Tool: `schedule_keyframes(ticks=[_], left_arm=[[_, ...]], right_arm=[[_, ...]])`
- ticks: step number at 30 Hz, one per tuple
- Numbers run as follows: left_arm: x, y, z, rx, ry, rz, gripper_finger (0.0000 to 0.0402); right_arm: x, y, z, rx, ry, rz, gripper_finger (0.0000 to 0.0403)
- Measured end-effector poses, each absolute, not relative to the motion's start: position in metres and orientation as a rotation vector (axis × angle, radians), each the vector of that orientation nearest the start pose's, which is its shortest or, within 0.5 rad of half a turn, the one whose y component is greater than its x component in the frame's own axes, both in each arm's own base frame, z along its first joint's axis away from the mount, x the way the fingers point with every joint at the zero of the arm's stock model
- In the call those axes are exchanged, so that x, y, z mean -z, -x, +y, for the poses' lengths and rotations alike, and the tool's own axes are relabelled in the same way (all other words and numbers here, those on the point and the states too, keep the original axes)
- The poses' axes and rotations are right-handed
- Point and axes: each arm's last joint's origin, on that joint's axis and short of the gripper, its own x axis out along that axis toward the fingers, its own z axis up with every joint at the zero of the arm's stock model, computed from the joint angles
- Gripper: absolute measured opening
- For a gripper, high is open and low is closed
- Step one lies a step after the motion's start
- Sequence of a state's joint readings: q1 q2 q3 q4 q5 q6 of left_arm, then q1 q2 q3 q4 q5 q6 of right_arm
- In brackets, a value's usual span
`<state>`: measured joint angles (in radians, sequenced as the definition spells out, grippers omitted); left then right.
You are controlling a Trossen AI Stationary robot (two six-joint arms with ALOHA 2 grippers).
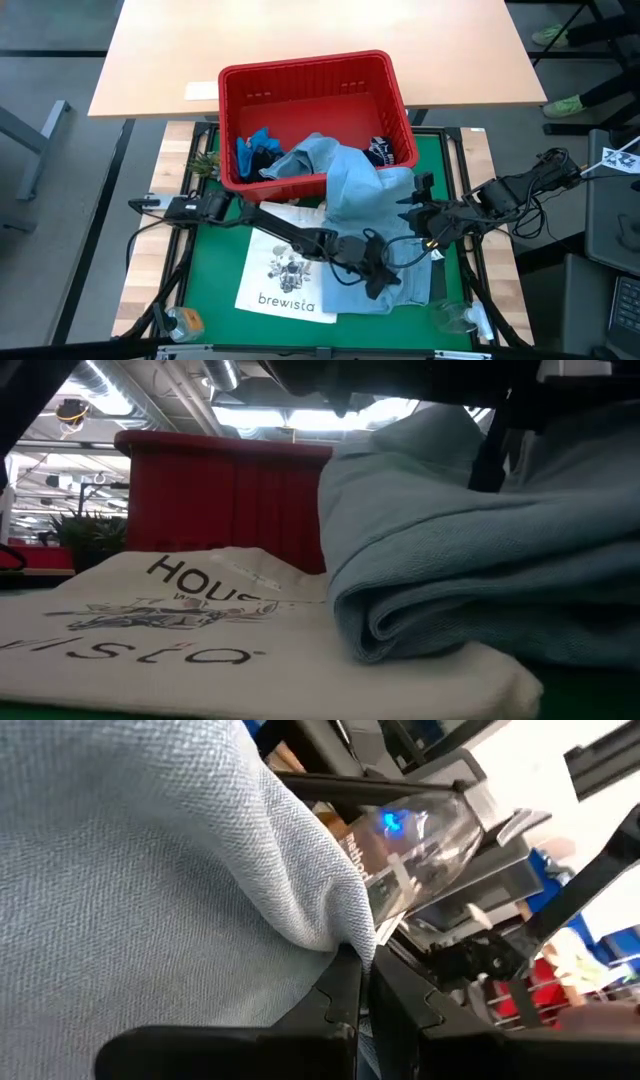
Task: Fold Laundry from Bin
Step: Fold the light blue jeans
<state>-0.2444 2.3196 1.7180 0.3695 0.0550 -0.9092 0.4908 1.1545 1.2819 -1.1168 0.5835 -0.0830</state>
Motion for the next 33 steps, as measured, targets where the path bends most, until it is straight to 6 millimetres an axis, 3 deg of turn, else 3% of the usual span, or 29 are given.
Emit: schedule_keyframes(ticks=[10, 20, 28, 33], left_arm=[[-0.187, -0.515, -0.127, 0.153, 0.877, 0.333, 0.0018], [-0.188, -0.515, -0.127, 0.154, 0.847, 0.315, 0.0111], [-0.209, -0.513, -0.137, 0.387, 0.722, 0.186, 0.0119], [-0.229, -0.507, -0.141, 0.442, 0.643, 0.146, 0.0115]], right_arm=[[-0.359, -0.183, 0.080, 0.050, 0.584, 0.856, 0.0154], [-0.359, -0.183, 0.080, 0.047, 0.584, 0.857, 0.0154], [-0.356, -0.182, 0.085, -0.091, 0.403, 0.898, 0.0154], [-0.355, -0.180, 0.087, -0.153, 0.332, 0.935, 0.0154]])
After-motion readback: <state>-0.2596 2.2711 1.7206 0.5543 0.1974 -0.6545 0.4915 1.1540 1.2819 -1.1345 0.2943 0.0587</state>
